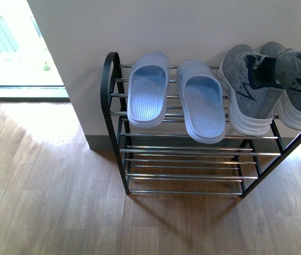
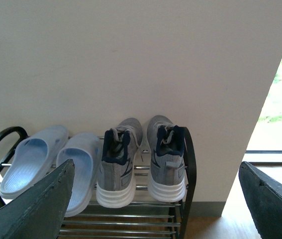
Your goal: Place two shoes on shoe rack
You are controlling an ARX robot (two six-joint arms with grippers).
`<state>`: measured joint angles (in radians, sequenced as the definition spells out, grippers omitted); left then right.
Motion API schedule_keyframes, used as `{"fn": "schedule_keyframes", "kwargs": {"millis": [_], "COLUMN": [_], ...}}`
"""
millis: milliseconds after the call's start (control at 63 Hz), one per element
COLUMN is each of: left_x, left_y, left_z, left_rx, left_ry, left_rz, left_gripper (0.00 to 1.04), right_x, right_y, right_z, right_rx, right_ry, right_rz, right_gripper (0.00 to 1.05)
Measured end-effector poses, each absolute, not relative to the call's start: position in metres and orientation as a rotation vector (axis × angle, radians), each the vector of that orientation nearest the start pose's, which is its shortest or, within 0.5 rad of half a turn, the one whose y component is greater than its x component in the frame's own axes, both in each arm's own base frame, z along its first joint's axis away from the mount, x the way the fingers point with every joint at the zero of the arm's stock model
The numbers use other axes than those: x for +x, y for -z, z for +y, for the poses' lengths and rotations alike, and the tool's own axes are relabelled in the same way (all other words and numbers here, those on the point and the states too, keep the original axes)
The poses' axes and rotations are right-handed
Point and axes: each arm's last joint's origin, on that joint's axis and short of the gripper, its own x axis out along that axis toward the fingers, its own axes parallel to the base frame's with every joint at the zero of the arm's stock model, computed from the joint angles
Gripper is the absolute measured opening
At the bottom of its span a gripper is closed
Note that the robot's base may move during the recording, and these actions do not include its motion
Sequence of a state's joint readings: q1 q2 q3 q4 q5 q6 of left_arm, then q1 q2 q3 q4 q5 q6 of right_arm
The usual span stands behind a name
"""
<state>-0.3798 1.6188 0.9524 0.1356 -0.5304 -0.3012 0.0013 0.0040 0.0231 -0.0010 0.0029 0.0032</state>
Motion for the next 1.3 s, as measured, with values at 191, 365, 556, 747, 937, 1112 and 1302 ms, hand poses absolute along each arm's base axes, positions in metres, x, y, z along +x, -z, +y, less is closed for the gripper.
{"fn": "schedule_keyframes", "kwargs": {"millis": [191, 365, 556, 747, 937, 1112, 1302], "left_x": [0.248, 0.198, 0.189, 0.174, 0.157, 0.147, 0.138], "left_y": [-0.231, -0.226, -0.23, -0.212, -0.199, -0.19, -0.183], "left_z": [-0.08, -0.054, -0.049, -0.036, -0.022, -0.015, -0.004], "left_rx": [-0.07, -0.116, -0.169, -0.103, -0.025, -0.016, -0.01], "left_ry": [-0.317, -0.422, -0.386, 0.004, 0.009, 0.003, 0.024], "left_rz": [0.412, 0.41, 0.356, 0.039, 0.004, 0.004, 0.006], "left_gripper": [0.95, 0.95, 0.93, 0.61, 0.25, 0.01, 0.01], "right_x": [0.096, 0.096, 0.096, 0.096, 0.096, 0.096, 0.096], "right_y": [-0.171, -0.171, -0.171, -0.171, -0.171, -0.171, -0.171], "right_z": [0.0, 0.0, 0.0, 0.0, 0.0, 0.0, 0.0], "right_rx": [0.003, 0.003, 0.003, 0.003, 0.003, 0.003, 0.003], "right_ry": [0.001, 0.001, 0.001, 0.001, 0.001, 0.001, 0.001], "right_rz": [-0.018, -0.018, -0.018, -0.018, -0.018, -0.018, -0.018], "right_gripper": [0.96, 0.96, 0.96, 0.96, 0.96, 0.96, 0.96]}}
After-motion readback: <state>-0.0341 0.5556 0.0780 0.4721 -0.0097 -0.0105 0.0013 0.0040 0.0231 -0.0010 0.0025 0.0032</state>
